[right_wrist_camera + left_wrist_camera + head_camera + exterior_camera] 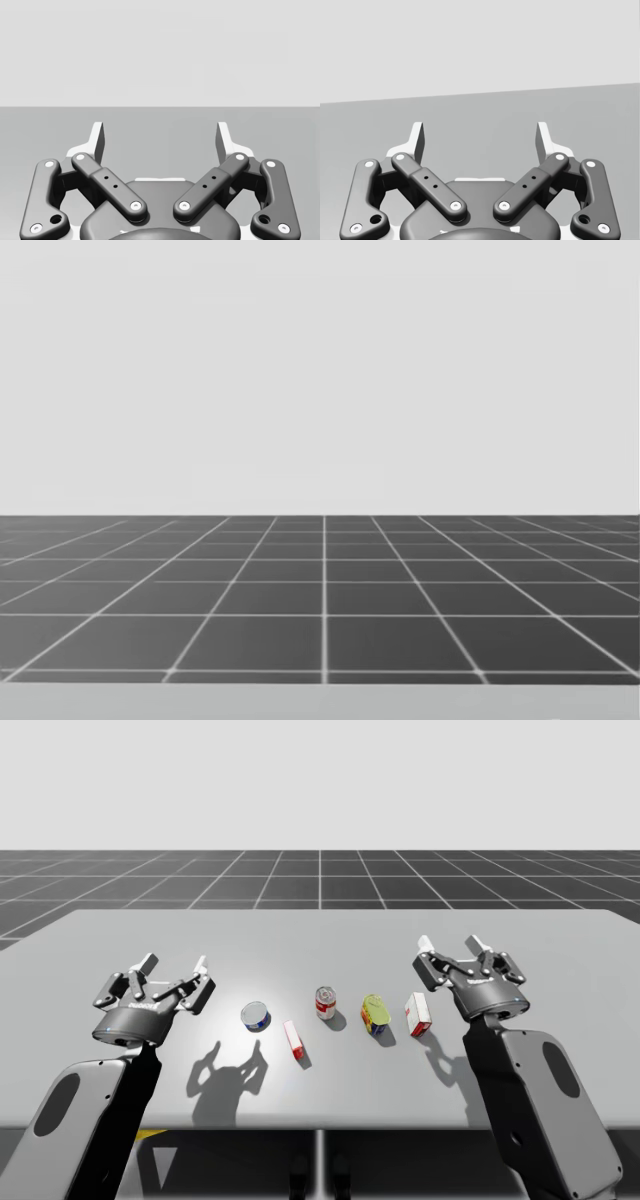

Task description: Grasp the gelatin box and hold it up.

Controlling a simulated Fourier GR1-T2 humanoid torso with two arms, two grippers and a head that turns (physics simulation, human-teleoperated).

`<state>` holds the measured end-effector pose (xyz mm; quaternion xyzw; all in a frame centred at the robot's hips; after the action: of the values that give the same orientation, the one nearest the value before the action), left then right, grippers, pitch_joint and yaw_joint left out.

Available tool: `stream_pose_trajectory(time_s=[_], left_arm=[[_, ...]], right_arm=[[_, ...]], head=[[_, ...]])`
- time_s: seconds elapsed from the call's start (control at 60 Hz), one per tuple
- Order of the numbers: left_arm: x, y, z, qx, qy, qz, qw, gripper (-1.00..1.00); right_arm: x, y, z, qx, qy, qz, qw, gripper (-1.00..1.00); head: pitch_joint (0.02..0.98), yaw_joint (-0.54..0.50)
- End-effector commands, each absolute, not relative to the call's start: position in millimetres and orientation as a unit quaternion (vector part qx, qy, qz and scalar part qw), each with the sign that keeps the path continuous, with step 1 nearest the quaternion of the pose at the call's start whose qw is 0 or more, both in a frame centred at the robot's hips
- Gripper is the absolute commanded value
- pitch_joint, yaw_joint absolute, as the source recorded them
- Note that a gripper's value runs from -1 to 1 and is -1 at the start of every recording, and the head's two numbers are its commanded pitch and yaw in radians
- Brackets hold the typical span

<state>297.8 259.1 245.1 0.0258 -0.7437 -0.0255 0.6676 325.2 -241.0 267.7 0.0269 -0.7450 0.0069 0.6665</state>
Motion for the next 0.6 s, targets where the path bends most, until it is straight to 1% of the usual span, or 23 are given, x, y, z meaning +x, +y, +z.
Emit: stream_pose_trajectory(time_s=[0.017, 0.067, 0.117, 0.2, 0.267, 0.333, 0.4, 0.45, 0.517, 0.6], left_arm=[[297.7, 259.4, 245.2, 0.026, -0.744, -0.027, 0.667, -1.00], [297.6, 259.5, 245.2, 0.026, -0.744, -0.026, 0.667, -1.00], [297.6, 259.6, 245.2, 0.026, -0.744, -0.026, 0.667, -1.00], [297.7, 260.0, 245.2, 0.027, -0.744, -0.026, 0.667, -1.00], [297.7, 260.5, 245.2, 0.027, -0.744, -0.026, 0.667, -1.00], [297.8, 260.9, 245.3, 0.027, -0.744, -0.025, 0.668, -1.00], [298.1, 261.6, 245.5, 0.028, -0.743, -0.024, 0.668, -1.00], [298.3, 262.0, 245.6, 0.028, -0.743, -0.024, 0.668, -1.00], [298.5, 262.7, 245.6, 0.029, -0.742, -0.023, 0.669, -1.00], [298.7, 263.4, 245.8, 0.030, -0.742, -0.023, 0.669, -1.00]], right_arm=[[322.9, -239.6, 269.4, 0.017, -0.757, 0.002, 0.653, -1.00], [322.8, -240.1, 270.2, 0.024, -0.758, 0.013, 0.651, -1.00], [323.6, -240.4, 270.4, 0.023, -0.758, 0.009, 0.652, -1.00], [324.6, -241.2, 269.7, 0.033, -0.750, 0.013, 0.660, -1.00], [325.2, -240.6, 269.1, 0.029, -0.751, 0.013, 0.660, -1.00], [325.7, -240.0, 268.6, 0.024, -0.750, 0.012, 0.661, -1.00], [326.4, -239.7, 268.2, 0.019, -0.750, 0.013, 0.661, -1.00], [326.6, -239.8, 268.1, 0.016, -0.751, 0.012, 0.661, -1.00], [327.0, -239.9, 268.0, 0.010, -0.751, 0.011, 0.661, -1.00], [327.3, -239.9, 267.9, 0.006, -0.750, 0.010, 0.661, -1.00]], head=[[0.071, 0.01], [0.081, 0.01], [0.100, 0.01], [0.140, 0.01], [0.212, 0.01], [0.262, 0.01], [0.350, 0.01], [0.395, 0.02], [0.479, 0.03], [0.550, 0.04]])
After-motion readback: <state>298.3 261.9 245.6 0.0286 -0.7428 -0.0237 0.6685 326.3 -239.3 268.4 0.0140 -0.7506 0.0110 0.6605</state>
